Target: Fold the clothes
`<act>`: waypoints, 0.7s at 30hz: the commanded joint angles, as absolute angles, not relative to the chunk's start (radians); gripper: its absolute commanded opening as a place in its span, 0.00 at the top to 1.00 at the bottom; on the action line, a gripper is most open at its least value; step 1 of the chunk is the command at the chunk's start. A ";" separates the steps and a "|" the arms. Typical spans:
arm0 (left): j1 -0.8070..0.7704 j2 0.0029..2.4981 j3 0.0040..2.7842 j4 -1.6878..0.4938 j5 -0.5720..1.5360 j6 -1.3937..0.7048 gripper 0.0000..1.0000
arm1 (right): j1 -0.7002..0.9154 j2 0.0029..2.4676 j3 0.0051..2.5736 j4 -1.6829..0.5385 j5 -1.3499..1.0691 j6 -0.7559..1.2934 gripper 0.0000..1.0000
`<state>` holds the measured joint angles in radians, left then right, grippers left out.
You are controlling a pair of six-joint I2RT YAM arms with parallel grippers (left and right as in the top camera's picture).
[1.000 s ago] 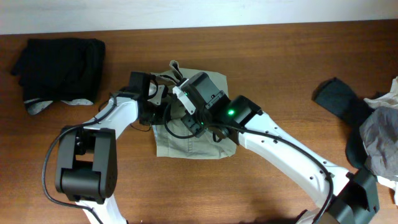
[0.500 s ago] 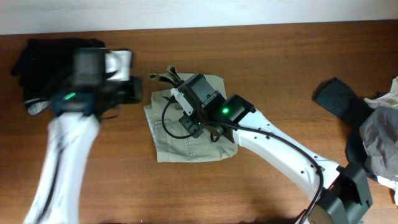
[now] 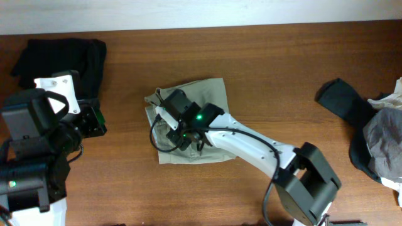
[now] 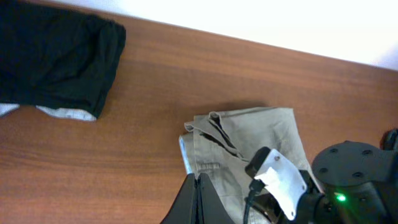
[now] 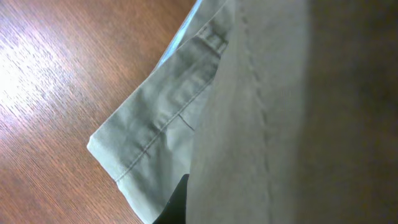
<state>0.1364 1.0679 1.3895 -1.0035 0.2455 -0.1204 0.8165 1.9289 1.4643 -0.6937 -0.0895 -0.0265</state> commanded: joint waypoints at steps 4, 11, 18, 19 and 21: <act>0.141 1.127 1.392 -1.009 0.238 -0.126 1.00 | 0.823 1.952 1.491 -0.684 -0.418 -0.057 0.21; 0.141 1.206 1.392 -0.982 0.239 -0.126 0.99 | 0.739 1.792 1.629 -0.877 -0.556 -0.221 0.04; 0.141 1.343 1.349 -0.980 0.297 -0.125 0.86 | 0.608 1.675 1.661 -0.986 -0.107 -0.044 0.96; 0.141 1.371 1.332 -0.973 0.316 -0.125 0.84 | 0.576 1.683 1.648 -1.003 -0.093 -0.005 0.96; 0.141 1.421 1.288 -0.936 0.364 -0.105 0.84 | 0.535 1.702 1.609 -1.005 -0.105 0.010 0.96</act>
<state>0.1371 1.3510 1.3506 -0.9665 0.2783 -0.1242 0.5842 1.6512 1.6615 -0.9974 -0.1978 -0.0719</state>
